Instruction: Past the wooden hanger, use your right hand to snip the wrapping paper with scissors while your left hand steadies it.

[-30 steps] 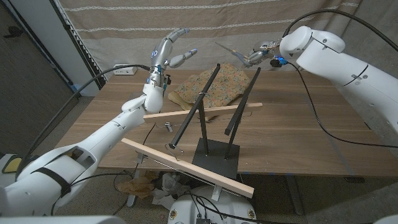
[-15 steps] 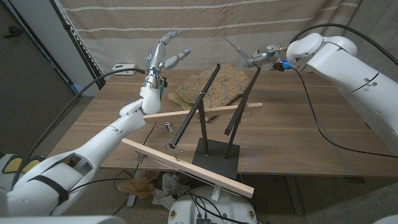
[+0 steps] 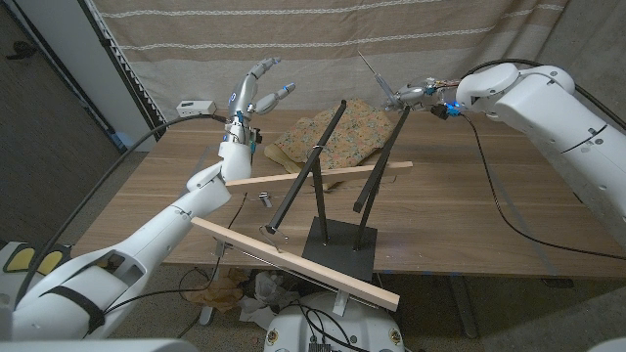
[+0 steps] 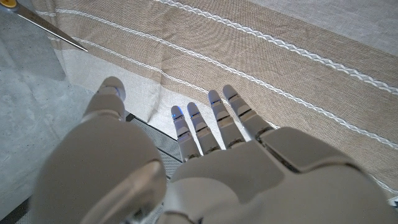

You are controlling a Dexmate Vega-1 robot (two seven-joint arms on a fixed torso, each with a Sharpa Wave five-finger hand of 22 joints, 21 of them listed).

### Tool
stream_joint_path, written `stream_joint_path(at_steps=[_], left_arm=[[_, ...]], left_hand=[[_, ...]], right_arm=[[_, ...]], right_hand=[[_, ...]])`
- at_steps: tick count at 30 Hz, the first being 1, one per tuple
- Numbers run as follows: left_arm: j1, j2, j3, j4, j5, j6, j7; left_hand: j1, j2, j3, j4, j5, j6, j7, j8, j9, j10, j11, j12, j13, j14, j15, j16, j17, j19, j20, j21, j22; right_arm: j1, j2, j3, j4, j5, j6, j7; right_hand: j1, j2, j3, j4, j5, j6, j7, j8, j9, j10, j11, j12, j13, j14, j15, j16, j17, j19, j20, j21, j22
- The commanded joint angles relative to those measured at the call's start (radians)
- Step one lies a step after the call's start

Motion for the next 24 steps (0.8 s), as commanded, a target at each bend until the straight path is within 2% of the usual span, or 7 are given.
stream_joint_path(at_steps=[1,4,7,11,21,24], left_arm=[[0.029,-0.014,-0.017,-0.015,-0.054,0.009,-0.036],[0.036,-0.017,-0.019,-0.018,-0.061,0.016,-0.041],[0.04,-0.018,-0.021,-0.02,-0.067,0.017,-0.044],[0.042,-0.021,-0.024,-0.021,-0.066,0.014,-0.036],[0.06,-0.026,-0.034,-0.026,-0.088,0.008,-0.038],[0.07,-0.025,-0.036,-0.034,-0.09,0.011,-0.039]], left_hand=[[-0.008,0.0,-0.003,0.002,0.007,-0.001,0.0,-0.003,-0.001,-0.003,-0.002,0.001,0.002,-0.004,-0.171,0.003,0.004,0.0,-0.022,-0.002,0.006],[-0.009,0.001,-0.003,0.002,0.008,-0.003,0.0,-0.003,-0.001,-0.004,-0.002,0.001,0.002,-0.004,-0.171,0.004,0.004,-0.001,-0.022,-0.002,0.006],[-0.01,0.001,-0.004,0.002,0.009,-0.004,0.0,-0.004,-0.001,-0.005,-0.002,0.001,0.001,-0.004,-0.171,0.004,0.004,-0.001,-0.021,-0.002,0.006],[-0.01,0.001,-0.004,0.002,0.01,-0.005,0.0,-0.004,-0.001,-0.006,-0.002,0.001,0.001,-0.004,-0.171,0.004,0.004,-0.002,-0.021,-0.003,0.006],[-0.014,0.004,-0.005,0.003,0.014,-0.007,-0.001,-0.003,-0.001,-0.014,-0.001,-0.001,-0.001,-0.01,-0.171,0.002,0.004,-0.006,-0.019,-0.005,0.006],[-0.014,0.004,-0.006,0.003,0.015,-0.008,-0.001,-0.003,-0.001,-0.014,-0.001,-0.001,-0.001,-0.01,-0.171,0.002,0.004,-0.008,-0.018,-0.005,0.006]], right_arm=[[-0.103,0.022,0.097,0.018,0.209,0.059,-0.119],[-0.146,0.042,0.132,0.031,0.273,0.092,-0.141],[-0.171,0.036,0.139,0.029,0.285,0.138,-0.158],[-0.187,0.022,0.147,0.017,0.31,0.156,-0.176],[-0.204,0.022,0.162,0.043,0.412,0.158,-0.199],[-0.211,0.022,0.167,0.047,0.436,0.157,-0.215]], right_hand=[[0.0,-0.005,-0.002,-0.003,0.005,0.006,0.003,0.032,0.002,0.01,0.0,0.002,0.004,-0.002,-0.001,-0.005,0.001,0.003,0.005,0.001,0.003],[0.001,-0.009,-0.003,-0.005,0.007,0.004,0.001,0.033,-0.001,0.015,-0.003,0.003,0.004,0.004,-0.005,-0.003,0.001,0.004,0.003,0.0,0.003],[0.002,-0.009,-0.003,-0.005,0.008,0.004,0.002,0.033,-0.003,0.016,-0.003,0.003,0.003,0.005,-0.007,-0.003,0.0,0.006,0.002,0.001,0.003],[0.002,-0.011,-0.004,-0.006,0.01,0.005,-0.001,0.031,-0.011,0.016,-0.005,0.002,0.003,0.007,-0.01,-0.004,0.0,0.01,0.008,0.001,0.003],[-0.003,-0.011,-0.007,-0.002,0.014,-0.006,-0.011,0.034,-0.012,0.023,-0.01,0.003,0.002,0.02,-0.021,0.0,0.0,0.016,0.01,0.002,0.003],[-0.003,-0.01,-0.007,-0.002,0.016,-0.015,-0.005,0.04,-0.005,0.037,-0.008,0.007,0.002,0.028,-0.023,0.002,0.0,0.021,0.009,0.003,0.003]])
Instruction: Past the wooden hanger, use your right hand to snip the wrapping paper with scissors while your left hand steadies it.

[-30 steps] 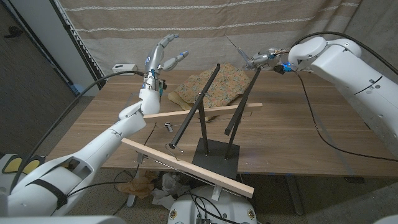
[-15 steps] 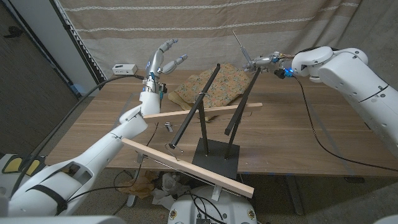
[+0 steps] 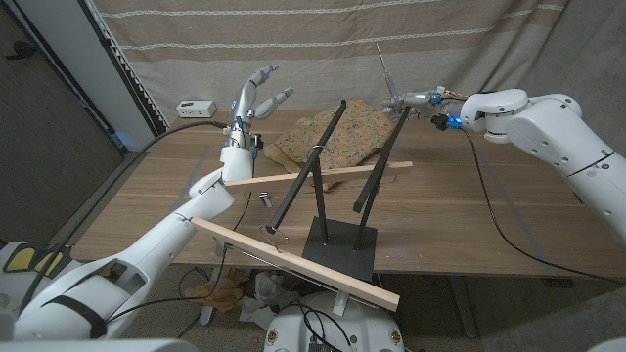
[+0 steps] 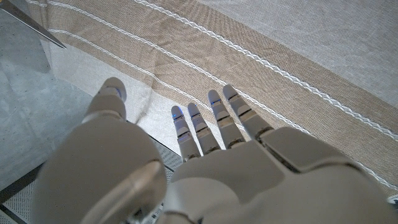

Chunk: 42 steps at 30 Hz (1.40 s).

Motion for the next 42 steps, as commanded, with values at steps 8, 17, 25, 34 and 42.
stream_joint_path(at_steps=[8,17,25,34,42], left_arm=[[0.041,-0.003,-0.016,-0.032,-0.019,0.018,-0.006],[0.056,-0.005,-0.02,-0.046,-0.027,0.038,-0.008],[0.064,-0.009,-0.019,-0.044,-0.034,0.042,-0.008],[0.058,-0.012,-0.015,-0.03,-0.041,0.04,-0.014],[0.052,-0.014,-0.013,-0.02,-0.048,0.038,-0.02]], left_hand=[[-0.01,-0.001,-0.002,-0.001,0.011,-0.008,-0.001,-0.003,0.003,-0.006,0.001,-0.001,-0.001,-0.008,-0.167,0.002,0.004,-0.008,-0.018,-0.006,0.001],[-0.011,0.0,-0.002,-0.001,0.013,-0.007,-0.001,-0.002,0.003,-0.006,0.0,0.0,-0.002,-0.009,-0.167,0.002,0.004,-0.01,-0.015,-0.007,0.001],[-0.013,0.002,-0.003,0.0,0.015,-0.006,-0.001,-0.001,0.003,-0.006,0.0,0.0,-0.003,-0.01,-0.167,0.003,0.004,-0.012,-0.014,-0.007,0.001],[-0.017,0.005,-0.004,0.002,0.017,-0.002,-0.001,0.001,0.003,-0.004,0.0,0.002,-0.004,-0.011,-0.167,0.003,0.004,-0.013,-0.013,-0.008,0.001],[-0.02,0.008,-0.004,0.003,0.02,-0.001,-0.001,0.002,0.002,-0.001,0.0,0.004,-0.005,-0.011,-0.167,0.004,0.005,-0.011,-0.013,-0.008,0.002]], right_arm=[[-0.047,-0.005,0.031,0.039,0.167,0.05,-0.054],[-0.049,-0.011,0.012,0.063,0.167,0.106,-0.023],[-0.045,-0.018,-0.009,0.071,0.16,0.127,0.001],[-0.055,-0.017,-0.006,0.077,0.179,0.135,-0.002],[-0.059,-0.011,-0.003,0.087,0.206,0.128,-0.005]], right_hand=[[0.003,0.0,-0.004,0.003,0.01,-0.041,-0.006,0.046,0.023,0.059,-0.005,0.02,0.001,0.03,-0.016,0.004,0.0,0.024,0.001,0.005,0.003],[-0.028,0.024,-0.021,0.027,0.029,-0.109,-0.017,0.066,0.055,0.132,-0.044,0.062,0.031,0.092,-0.076,0.023,0.008,0.091,-0.025,0.028,0.008],[-0.114,0.085,0.012,0.137,0.045,-0.354,-0.039,0.143,0.258,0.076,-0.107,0.208,0.234,0.158,-0.187,0.101,0.119,0.144,-0.094,0.086,0.051],[-0.088,0.071,0.033,0.111,0.025,-0.325,-0.048,0.127,0.197,-0.005,-0.107,0.625,0.766,0.28,-0.26,0.377,0.437,0.211,-0.128,0.254,0.158],[-0.042,0.06,0.01,0.063,0.025,-0.279,-0.032,0.129,0.158,0.036,-0.148,0.789,0.957,0.359,-0.265,0.609,0.631,0.308,-0.17,0.457,0.309]])
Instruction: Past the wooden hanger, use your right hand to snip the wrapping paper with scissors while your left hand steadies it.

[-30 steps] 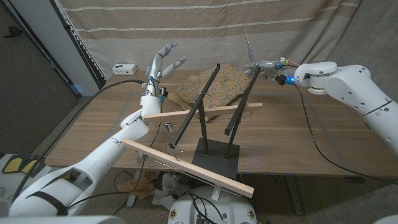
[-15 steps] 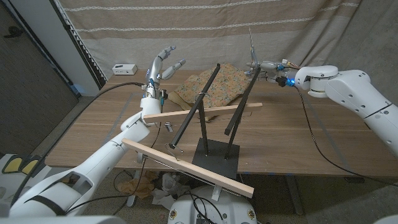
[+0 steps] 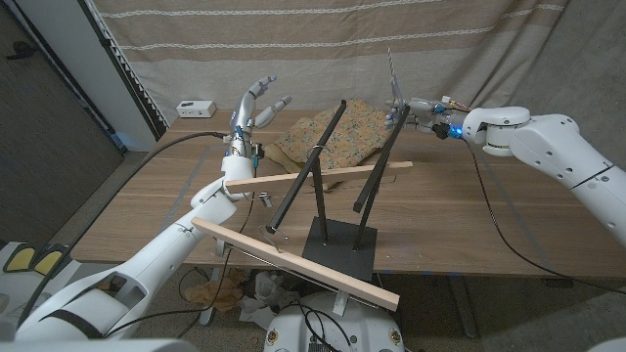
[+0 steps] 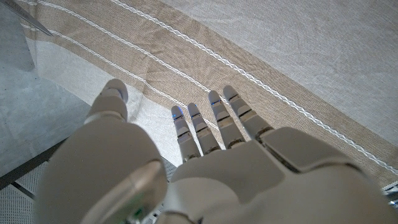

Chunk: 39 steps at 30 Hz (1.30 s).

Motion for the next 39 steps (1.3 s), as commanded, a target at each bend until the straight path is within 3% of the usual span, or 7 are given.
stream_joint_path(at_steps=[1,3,6,13,21,33,39], left_arm=[[-0.006,-0.003,0.006,0.013,-0.01,-0.001,-0.009],[-0.005,-0.003,0.006,0.015,-0.011,-0.002,-0.008],[-0.002,-0.003,0.005,0.015,-0.012,-0.003,-0.005],[0.014,0.002,-0.001,-0.004,-0.013,0.011,0.002],[0.026,0.006,-0.004,-0.022,-0.012,0.023,0.005],[0.038,0.008,-0.009,-0.036,-0.015,0.03,0.005],[0.042,0.008,-0.011,-0.035,-0.019,0.025,0.006]], left_hand=[[-0.011,-0.001,-0.004,0.003,0.009,-0.001,-0.001,0.002,0.001,-0.001,0.0,0.004,-0.002,-0.005,-0.172,0.005,0.005,-0.005,-0.016,-0.001,0.002],[-0.011,0.0,-0.004,0.003,0.01,-0.001,-0.001,0.002,0.001,-0.001,0.0,0.005,-0.002,-0.005,-0.172,0.005,0.005,-0.005,-0.016,-0.001,0.002],[-0.012,0.001,-0.005,0.003,0.011,-0.001,-0.002,0.002,0.0,0.001,0.0,0.005,-0.002,-0.006,-0.172,0.005,0.005,-0.004,-0.016,-0.001,0.002],[-0.013,0.002,-0.005,0.003,0.013,-0.003,-0.002,0.001,-0.001,0.002,0.0,0.007,-0.003,-0.006,-0.172,0.006,0.005,-0.003,-0.016,-0.001,0.002],[-0.013,0.003,-0.005,0.003,0.015,-0.007,-0.002,-0.001,-0.002,0.006,-0.001,0.008,-0.005,-0.006,-0.172,0.006,0.005,-0.003,-0.016,-0.002,0.002],[-0.013,0.005,-0.005,0.002,0.018,-0.01,-0.002,-0.002,-0.004,0.01,-0.001,0.01,-0.006,-0.005,-0.173,0.007,0.005,-0.002,-0.016,-0.002,0.002],[-0.012,0.006,-0.004,0.001,0.02,-0.011,-0.002,-0.002,-0.005,0.012,-0.001,0.011,-0.007,-0.004,-0.173,0.008,0.005,-0.001,-0.016,-0.002,0.002]], right_arm=[[-0.008,0.006,0.0,0.016,0.038,0.003,0.005],[-0.015,0.016,0.011,0.015,0.068,-0.015,-0.019],[-0.018,0.022,0.019,0.023,0.096,-0.02,-0.016],[-0.022,0.031,0.03,0.038,0.141,-0.021,-0.007],[-0.023,0.031,0.026,0.047,0.148,-0.004,0.011],[-0.03,0.006,0.025,0.027,0.139,-0.007,-0.003],[-0.03,0.01,0.027,0.024,0.152,-0.017,-0.02]], right_hand=[[0.04,0.003,-0.007,-0.022,-0.001,-0.046,0.007,-0.003,-0.021,0.135,-0.124,0.39,0.067,0.049,-0.158,0.112,0.082,0.042,-0.016,0.106,0.088],[0.052,0.0,-0.017,-0.034,-0.002,-0.04,0.012,0.0,-0.026,0.132,-0.132,0.461,0.112,0.069,-0.158,0.158,0.09,0.045,-0.013,0.175,0.148],[0.061,-0.007,-0.026,-0.043,-0.002,-0.02,0.018,0.004,-0.034,0.159,-0.139,0.523,0.116,0.082,-0.16,0.184,0.09,0.046,-0.017,0.218,0.181],[0.064,-0.02,-0.046,-0.05,-0.001,0.004,0.012,0.028,-0.017,0.168,-0.147,0.612,0.118,0.112,-0.16,0.223,0.082,0.075,-0.026,0.255,0.173],[0.016,-0.072,-0.108,-0.043,0.004,0.01,0.017,0.048,-0.001,0.153,-0.129,0.713,0.116,0.103,-0.157,0.256,0.068,0.083,-0.022,0.278,0.147],[-0.181,-0.174,-0.245,0.02,0.044,-0.02,0.054,0.074,0.032,0.066,-0.089,0.833,0.112,0.039,-0.15,0.287,0.016,0.056,0.013,0.274,0.071],[-0.247,-0.19,-0.28,0.044,0.065,-0.037,0.071,0.08,0.045,0.05,-0.081,0.849,0.112,0.027,-0.148,0.292,-0.008,0.048,0.023,0.268,0.046]])
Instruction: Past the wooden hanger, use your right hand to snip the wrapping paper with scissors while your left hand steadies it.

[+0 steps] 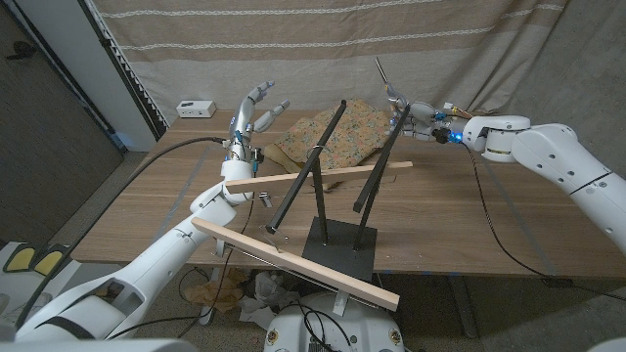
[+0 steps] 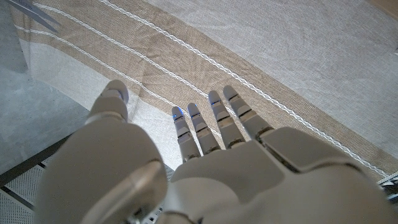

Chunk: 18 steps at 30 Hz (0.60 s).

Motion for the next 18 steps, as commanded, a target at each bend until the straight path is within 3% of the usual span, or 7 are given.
stream_joint_path(at_steps=[1,6,18], left_arm=[[0.012,0.001,-0.006,-0.008,-0.006,0.001,0.003],[0.015,0.002,-0.009,-0.008,-0.006,0.0,0.006],[0.031,0.016,-0.027,-0.027,0.014,0.041,0.037]], left_hand=[[-0.007,0.001,0.0,-0.003,0.005,-0.002,0.0,-0.002,0.0,0.01,0.001,0.007,0.003,-0.004,-0.172,0.008,0.005,-0.001,-0.016,-0.002,0.002],[-0.007,0.002,0.0,-0.003,0.006,-0.001,0.0,-0.002,-0.001,0.011,0.001,0.008,0.002,-0.004,-0.172,0.008,0.005,0.0,-0.016,-0.001,0.002],[-0.006,0.004,0.0,-0.004,0.009,0.002,0.0,-0.001,-0.002,0.016,0.001,0.01,0.001,-0.003,-0.172,0.009,0.005,0.001,-0.016,-0.001,0.002]], right_arm=[[0.001,-0.008,-0.001,-0.006,0.013,-0.005,-0.002],[0.011,-0.004,-0.011,-0.001,0.002,0.0,0.002],[0.026,0.009,-0.023,0.015,0.003,-0.007,0.0]], right_hand=[[-0.057,-0.02,-0.033,0.019,0.014,-0.047,0.056,0.006,0.011,0.096,-0.097,0.548,0.001,-0.012,-0.141,0.008,-0.015,-0.002,0.009,-0.008,-0.013],[-0.101,-0.032,-0.055,0.034,0.019,-0.052,0.061,0.005,0.011,0.089,-0.088,0.55,0.0,-0.015,-0.142,0.009,-0.031,-0.002,0.012,-0.007,-0.021],[-0.108,-0.035,-0.064,0.031,0.034,-0.028,0.066,0.005,-0.004,0.106,-0.088,0.554,-0.001,-0.007,-0.145,0.016,-0.052,0.012,0.007,-0.006,-0.042]])
